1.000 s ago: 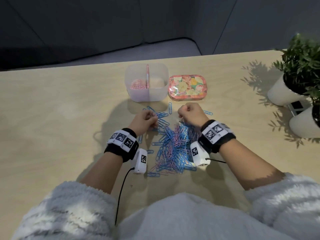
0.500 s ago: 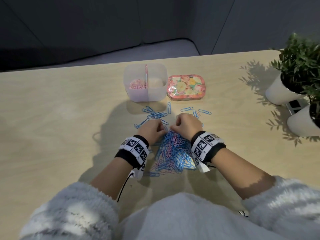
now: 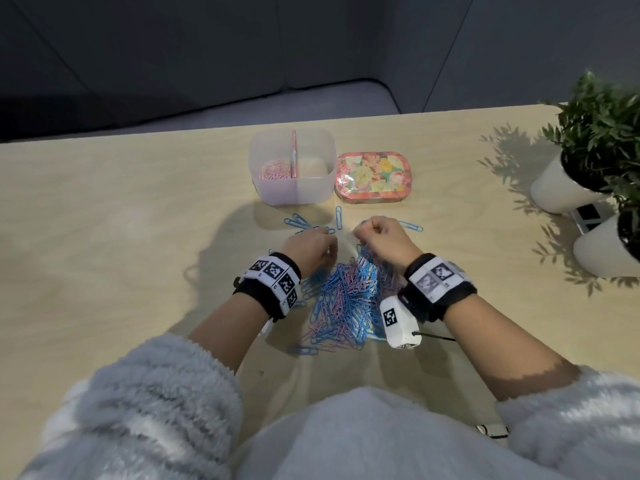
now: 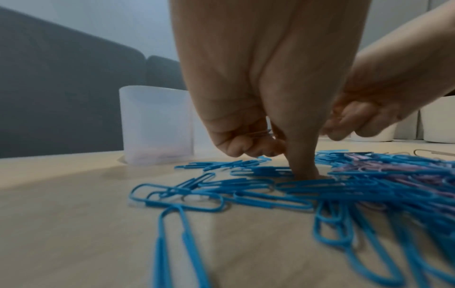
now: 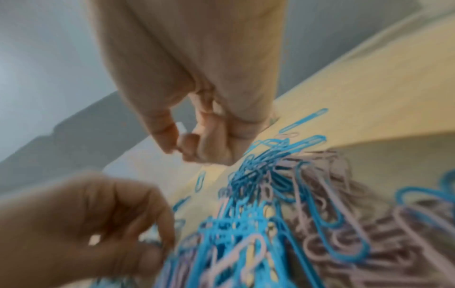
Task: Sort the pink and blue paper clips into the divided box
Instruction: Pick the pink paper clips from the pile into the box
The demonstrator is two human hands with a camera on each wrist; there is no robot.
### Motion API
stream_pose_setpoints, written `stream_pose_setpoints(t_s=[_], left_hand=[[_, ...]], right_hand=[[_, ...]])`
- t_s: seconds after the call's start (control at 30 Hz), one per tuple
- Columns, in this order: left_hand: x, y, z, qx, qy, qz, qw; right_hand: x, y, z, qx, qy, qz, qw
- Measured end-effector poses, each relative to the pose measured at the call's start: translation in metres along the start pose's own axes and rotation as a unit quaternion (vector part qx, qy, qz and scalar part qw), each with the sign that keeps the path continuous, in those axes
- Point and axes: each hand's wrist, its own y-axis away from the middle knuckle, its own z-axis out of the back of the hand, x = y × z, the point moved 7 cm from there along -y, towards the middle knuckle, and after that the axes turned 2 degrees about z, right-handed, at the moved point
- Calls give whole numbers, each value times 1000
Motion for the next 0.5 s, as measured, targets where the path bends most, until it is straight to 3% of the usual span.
stream_pose_setpoints(t_s=[0.13, 0.2, 0.27, 0.33, 0.4, 0.43, 0.5], left_hand=[[4, 2, -4, 7, -3, 1, 1000], [6, 8, -3, -14, 36, 6, 999], [13, 15, 0, -46, 123, 38, 991], [22, 21, -1, -71, 219, 79, 970], [26, 24, -6, -64, 272, 104, 955], [26, 24, -9, -52, 280, 111, 952], [24, 25, -14, -30, 260, 117, 958]], right_hand=[[10, 12, 9, 69, -278, -25, 958], [12, 15, 8, 105, -344, -26, 933], [8, 18, 2, 121, -351, -45, 927], [1, 16, -1, 96, -254, -45, 961], [-4, 11, -3, 61, -74, 8, 995], [-4, 8, -5, 57, 29, 49, 997], [-3, 7, -15, 70, 221, 103, 967]])
